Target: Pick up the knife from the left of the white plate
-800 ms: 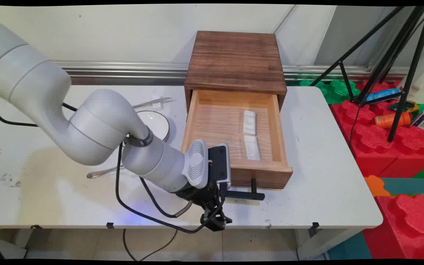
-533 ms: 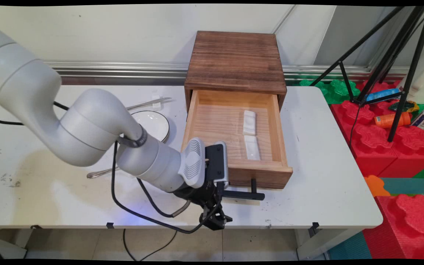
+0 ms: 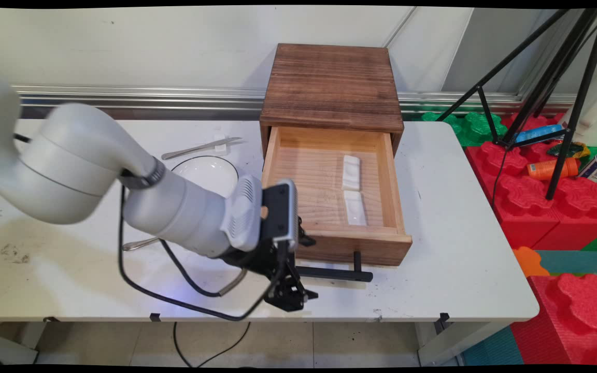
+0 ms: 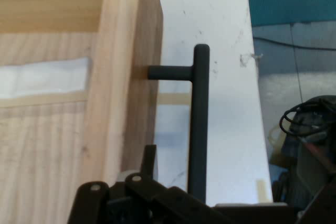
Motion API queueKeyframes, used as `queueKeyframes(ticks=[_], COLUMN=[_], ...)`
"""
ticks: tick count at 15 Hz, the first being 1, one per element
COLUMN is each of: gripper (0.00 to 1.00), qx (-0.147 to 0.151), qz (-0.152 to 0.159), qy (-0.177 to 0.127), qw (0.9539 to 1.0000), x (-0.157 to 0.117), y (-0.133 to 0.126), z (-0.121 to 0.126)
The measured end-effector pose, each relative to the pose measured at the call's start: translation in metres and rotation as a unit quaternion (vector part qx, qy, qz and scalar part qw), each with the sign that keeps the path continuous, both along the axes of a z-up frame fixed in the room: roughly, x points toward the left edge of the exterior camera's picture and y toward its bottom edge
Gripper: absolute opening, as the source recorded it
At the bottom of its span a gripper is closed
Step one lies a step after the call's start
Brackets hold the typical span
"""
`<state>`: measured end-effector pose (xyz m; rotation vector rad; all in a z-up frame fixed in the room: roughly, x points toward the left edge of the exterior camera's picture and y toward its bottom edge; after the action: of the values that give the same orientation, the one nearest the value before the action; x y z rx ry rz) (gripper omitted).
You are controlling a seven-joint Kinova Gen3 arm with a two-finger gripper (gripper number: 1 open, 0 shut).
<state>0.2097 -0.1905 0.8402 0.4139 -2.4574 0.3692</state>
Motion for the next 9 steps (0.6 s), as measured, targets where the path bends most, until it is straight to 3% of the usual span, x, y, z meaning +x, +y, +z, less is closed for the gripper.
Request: queueKeyframes(ticks=[9], gripper=[1.00], qx=[-0.037], qz=[0.003], qy=[0.029], qw=[0.9989], x=[0.051], y=[0.004], z=[0.059])
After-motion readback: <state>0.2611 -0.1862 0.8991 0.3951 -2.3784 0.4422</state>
